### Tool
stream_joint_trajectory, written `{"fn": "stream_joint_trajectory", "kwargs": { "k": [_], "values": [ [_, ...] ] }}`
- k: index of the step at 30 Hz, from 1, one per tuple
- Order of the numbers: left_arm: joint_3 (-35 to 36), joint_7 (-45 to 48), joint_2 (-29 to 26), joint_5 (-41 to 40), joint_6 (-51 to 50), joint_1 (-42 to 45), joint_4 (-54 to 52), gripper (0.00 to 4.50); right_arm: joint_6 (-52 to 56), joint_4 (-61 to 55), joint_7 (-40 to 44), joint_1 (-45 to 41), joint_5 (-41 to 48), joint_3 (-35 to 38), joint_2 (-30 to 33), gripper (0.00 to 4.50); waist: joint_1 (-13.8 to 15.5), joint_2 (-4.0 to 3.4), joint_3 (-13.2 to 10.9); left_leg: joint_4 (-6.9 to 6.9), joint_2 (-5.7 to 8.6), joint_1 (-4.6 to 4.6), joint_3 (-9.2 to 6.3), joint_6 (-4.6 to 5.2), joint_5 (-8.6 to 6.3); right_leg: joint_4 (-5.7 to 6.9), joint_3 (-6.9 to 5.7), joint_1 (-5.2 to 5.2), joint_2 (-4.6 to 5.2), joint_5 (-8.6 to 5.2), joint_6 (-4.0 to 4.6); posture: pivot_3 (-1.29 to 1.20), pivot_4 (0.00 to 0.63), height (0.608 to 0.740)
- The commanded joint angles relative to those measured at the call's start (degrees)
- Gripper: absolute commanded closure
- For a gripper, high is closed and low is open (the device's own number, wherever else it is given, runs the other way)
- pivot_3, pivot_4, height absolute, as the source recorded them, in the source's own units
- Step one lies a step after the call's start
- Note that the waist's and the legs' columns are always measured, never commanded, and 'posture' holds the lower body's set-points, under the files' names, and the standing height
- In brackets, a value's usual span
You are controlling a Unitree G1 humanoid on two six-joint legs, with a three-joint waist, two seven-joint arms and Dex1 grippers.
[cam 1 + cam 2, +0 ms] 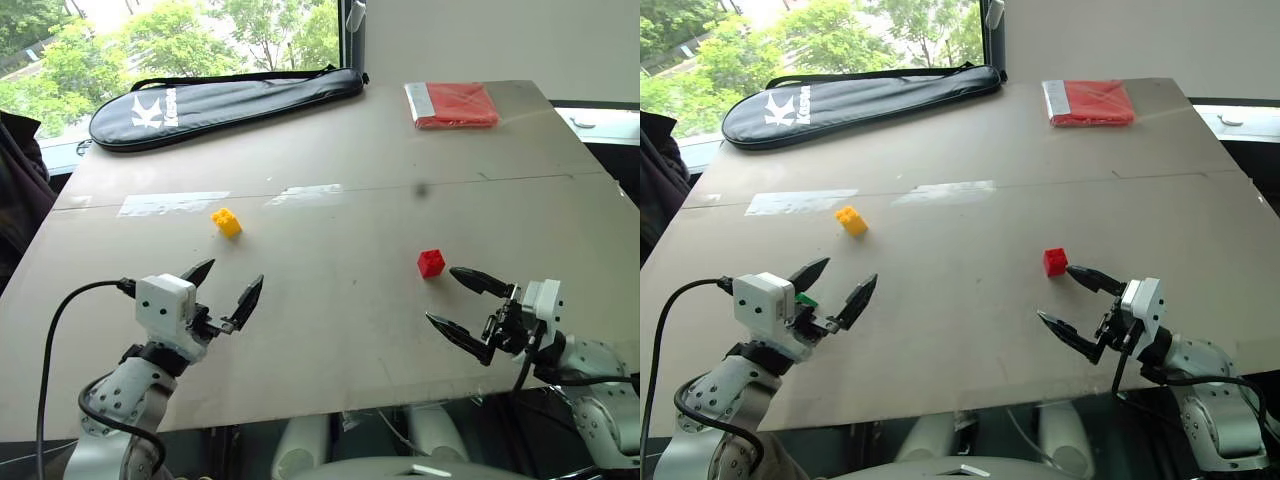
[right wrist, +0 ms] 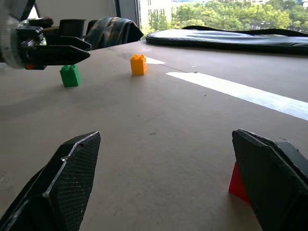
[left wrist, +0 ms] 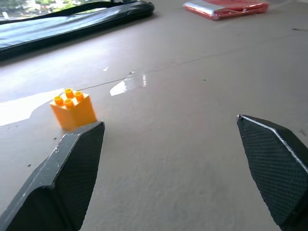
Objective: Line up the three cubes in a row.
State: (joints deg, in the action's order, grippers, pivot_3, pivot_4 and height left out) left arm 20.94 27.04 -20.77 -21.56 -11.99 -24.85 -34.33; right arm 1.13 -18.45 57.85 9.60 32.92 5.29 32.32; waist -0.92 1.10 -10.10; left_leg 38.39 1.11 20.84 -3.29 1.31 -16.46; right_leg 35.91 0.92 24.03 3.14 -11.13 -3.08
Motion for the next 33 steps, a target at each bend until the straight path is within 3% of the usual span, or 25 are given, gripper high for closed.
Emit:
{"fn": "stream_joint_trajectory", "kwargs": {
  "k": [1, 6, 12, 19, 33],
  "values": [
    [6.8, 6.1, -2.0, -4.1, 4.3, -5.8, -0.8, 0.00, -0.5, 0.8, 4.3, -1.5, 3.6, 3.1, 1.6, 0.02, 0.1, 0.02, 0.0, -0.02, -0.02, 0.00, 0.03, 0.01, -0.01, -0.02, 0.01, 0.01, 0.00, 0.00, 0.00, 0.00, 0.150, 0.712],
    [15.2, 17.4, -8.7, -8.5, 8.7, -7.3, 10.8, 0.00, 1.6, -1.4, 8.2, -1.2, 6.9, 2.5, 2.2, 0.02, 0.9, -0.12, 0.0, -0.02, -0.11, 0.03, -0.10, 0.01, -0.01, 0.00, -0.30, 0.00, -0.05, -0.03, 0.04, 0.00, 0.150, 0.712],
    [17.5, 24.6, -12.4, -8.9, 12.1, -6.2, 22.2, 0.00, 2.4, -3.1, 12.8, -1.0, 8.0, 1.9, 3.7, 0.02, 0.6, -0.02, 0.0, -0.01, -0.11, 0.07, -0.01, 0.01, -0.02, -0.08, -0.19, 0.02, 0.03, -0.03, 0.03, 0.00, 0.150, 0.712],
    [16.6, 28.2, -14.6, -6.2, 18.0, -2.2, 34.1, 0.00, 2.7, -3.6, 14.2, -1.1, 8.1, 1.7, 3.4, 0.02, 0.6, 0.01, 0.0, -0.02, -0.15, 0.03, -0.05, 0.01, -0.04, -0.06, -0.23, 0.02, 0.03, -0.02, 0.03, 0.00, 0.150, 0.712],
    [6.7, 29.0, -16.3, -0.9, 19.6, 10.4, 44.8, 0.00, 3.6, -6.4, 11.1, -0.4, 7.9, 1.2, 1.9, 0.02, 0.8, 0.01, 0.0, -0.01, -0.15, 0.03, -0.05, 0.00, -0.04, -0.05, -0.23, 0.02, 0.05, 0.01, 0.03, 0.00, 0.150, 0.712]
  ]
}}
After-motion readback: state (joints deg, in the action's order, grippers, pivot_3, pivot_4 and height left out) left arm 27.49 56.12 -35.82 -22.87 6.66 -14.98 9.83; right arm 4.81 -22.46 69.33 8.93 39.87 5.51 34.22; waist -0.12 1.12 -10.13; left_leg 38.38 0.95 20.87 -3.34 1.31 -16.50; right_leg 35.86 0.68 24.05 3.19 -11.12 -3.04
